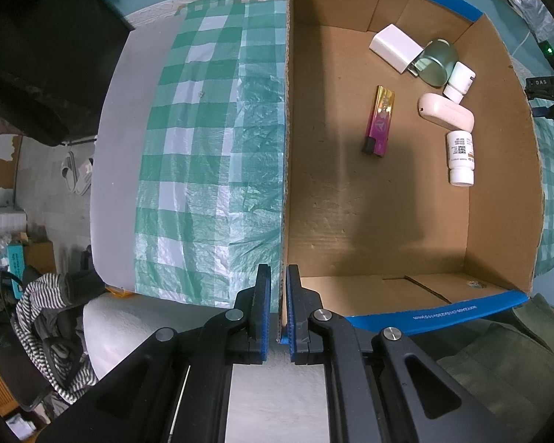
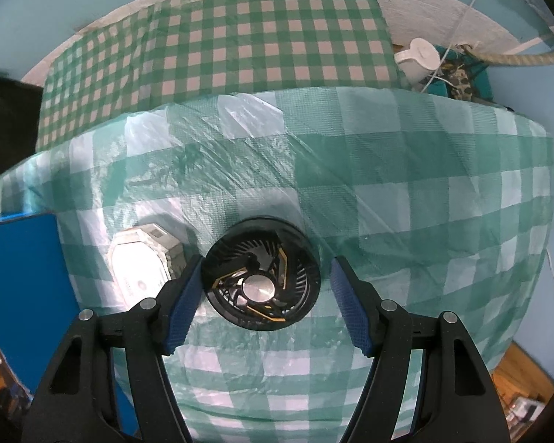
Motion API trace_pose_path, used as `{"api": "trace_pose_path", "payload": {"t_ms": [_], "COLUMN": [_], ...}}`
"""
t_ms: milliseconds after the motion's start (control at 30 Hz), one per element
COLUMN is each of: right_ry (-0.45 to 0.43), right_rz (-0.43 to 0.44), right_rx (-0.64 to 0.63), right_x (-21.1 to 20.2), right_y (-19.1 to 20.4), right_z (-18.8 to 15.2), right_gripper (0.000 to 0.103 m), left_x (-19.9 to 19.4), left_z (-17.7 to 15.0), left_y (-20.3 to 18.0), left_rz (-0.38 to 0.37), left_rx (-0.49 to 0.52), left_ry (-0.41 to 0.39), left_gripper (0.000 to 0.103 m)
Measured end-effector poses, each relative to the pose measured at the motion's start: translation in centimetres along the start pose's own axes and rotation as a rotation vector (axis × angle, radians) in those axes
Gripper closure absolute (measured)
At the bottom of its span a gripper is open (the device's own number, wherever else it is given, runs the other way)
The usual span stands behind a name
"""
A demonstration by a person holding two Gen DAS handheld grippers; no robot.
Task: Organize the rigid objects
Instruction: 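Grasp the black round fan with the right gripper and lift, then carry the black fan with the right gripper over the box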
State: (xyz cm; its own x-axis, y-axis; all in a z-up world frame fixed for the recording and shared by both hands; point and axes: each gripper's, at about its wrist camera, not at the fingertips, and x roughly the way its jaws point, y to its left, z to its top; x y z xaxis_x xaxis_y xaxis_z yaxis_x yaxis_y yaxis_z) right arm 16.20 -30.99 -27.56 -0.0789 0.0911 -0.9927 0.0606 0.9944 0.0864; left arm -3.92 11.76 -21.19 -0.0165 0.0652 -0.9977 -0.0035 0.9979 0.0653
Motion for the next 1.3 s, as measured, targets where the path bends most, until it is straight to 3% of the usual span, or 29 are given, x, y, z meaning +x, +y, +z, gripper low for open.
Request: {"api": "trace_pose_path", "payload": {"t_ms": [167, 433, 933, 1300], "right_ry": [-0.021, -0.034, -0.071, -0.120], "right_rz": [-0.044, -0.077, -0.047, -0.011], "right_rx": [-0.056, -0.139, -0.235, -0.378], "right_x": [0.2, -0.1, -4.5, -8.5], "right_y": [1.0, 1.8, 3.4, 8.7], "right_z": [-0.4, -1.3, -4.8, -6.9], "right_gripper": [0.041, 0.041, 0.041, 0.041], "left_x": [0.1, 0.0, -0.2, -0.4], "left_z": [-0.1, -0.1, 0.2, 0.3], "left_y": [0.0, 0.1, -0.2, -0.5], "left_rz": [0.000, 0.000, -0.008, -0.011], "left_rx": [-0.006, -0.007, 0.013, 0.032], "left_ry": [0.005, 0.004, -0.005, -0.010], "left_gripper": [0.095, 0.095, 0.095, 0.095]}}
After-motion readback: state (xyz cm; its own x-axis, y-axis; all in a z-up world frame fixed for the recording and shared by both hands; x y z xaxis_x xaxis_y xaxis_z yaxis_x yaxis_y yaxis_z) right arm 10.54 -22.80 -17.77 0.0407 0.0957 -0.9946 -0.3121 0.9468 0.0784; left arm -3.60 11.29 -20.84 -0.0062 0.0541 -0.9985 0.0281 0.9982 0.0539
